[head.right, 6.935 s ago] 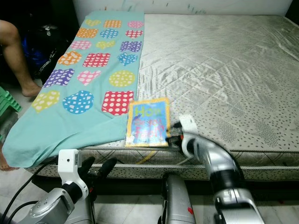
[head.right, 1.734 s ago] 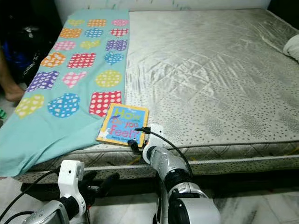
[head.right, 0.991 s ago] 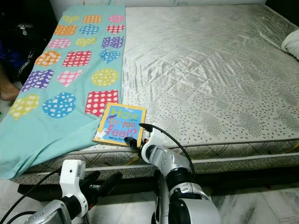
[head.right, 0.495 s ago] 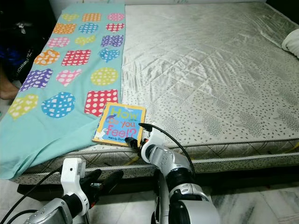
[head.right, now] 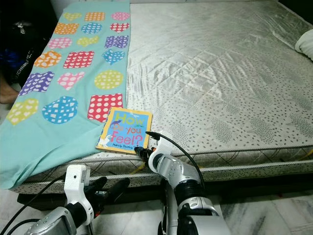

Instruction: Clean up the room

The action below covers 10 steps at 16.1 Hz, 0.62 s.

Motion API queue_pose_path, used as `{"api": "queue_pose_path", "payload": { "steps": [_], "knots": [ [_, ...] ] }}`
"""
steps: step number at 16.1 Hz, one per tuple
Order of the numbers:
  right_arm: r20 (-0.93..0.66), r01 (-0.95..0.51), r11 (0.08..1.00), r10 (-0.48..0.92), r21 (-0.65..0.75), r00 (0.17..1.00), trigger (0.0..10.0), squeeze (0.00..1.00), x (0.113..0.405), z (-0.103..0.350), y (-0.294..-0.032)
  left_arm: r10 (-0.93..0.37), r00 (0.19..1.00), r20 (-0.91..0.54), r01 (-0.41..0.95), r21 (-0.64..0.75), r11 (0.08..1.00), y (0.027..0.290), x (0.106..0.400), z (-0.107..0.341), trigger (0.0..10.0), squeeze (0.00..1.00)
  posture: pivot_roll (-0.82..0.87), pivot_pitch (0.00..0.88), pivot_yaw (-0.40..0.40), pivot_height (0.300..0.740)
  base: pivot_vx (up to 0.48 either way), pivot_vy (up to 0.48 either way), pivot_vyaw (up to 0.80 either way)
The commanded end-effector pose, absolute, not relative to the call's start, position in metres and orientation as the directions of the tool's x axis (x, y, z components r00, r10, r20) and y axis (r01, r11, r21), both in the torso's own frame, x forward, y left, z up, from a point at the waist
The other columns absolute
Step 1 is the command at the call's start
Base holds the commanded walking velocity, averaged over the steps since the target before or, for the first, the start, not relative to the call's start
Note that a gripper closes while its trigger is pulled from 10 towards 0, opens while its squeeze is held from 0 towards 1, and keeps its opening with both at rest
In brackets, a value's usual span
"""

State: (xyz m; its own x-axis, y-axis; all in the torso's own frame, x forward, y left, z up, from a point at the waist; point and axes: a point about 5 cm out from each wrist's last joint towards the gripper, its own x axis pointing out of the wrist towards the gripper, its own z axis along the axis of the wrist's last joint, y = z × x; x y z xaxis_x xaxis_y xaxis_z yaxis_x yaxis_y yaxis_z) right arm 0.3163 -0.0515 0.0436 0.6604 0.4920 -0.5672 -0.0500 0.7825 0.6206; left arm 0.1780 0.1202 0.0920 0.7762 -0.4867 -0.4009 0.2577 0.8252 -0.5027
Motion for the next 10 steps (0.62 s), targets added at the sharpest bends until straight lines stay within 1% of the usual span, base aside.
{"api": "queue_pose_path", "payload": {
  "steps": [1,10],
  "knots": [
    [-0.493,-0.068,0.563,0.77,0.823,0.405,0.0,0.0,0.2498,0.0463,0.0736,-0.477,0.774,-0.417,0.24,-0.502,0.831,0.1225,0.1776,0.0903,10.0,0.0,0.1,0.089,-0.019,0.519,0.0,0.0,0.0],
    [-0.474,-0.045,0.543,0.768,0.838,0.431,0.0,0.0,0.2559,0.0503,0.0694,-0.471,0.78,-0.412,0.229,-0.512,0.828,0.1234,0.1808,0.0909,10.0,0.0,0.1,0.086,-0.017,0.519,0.0,0.0,0.0]
  ]
}}
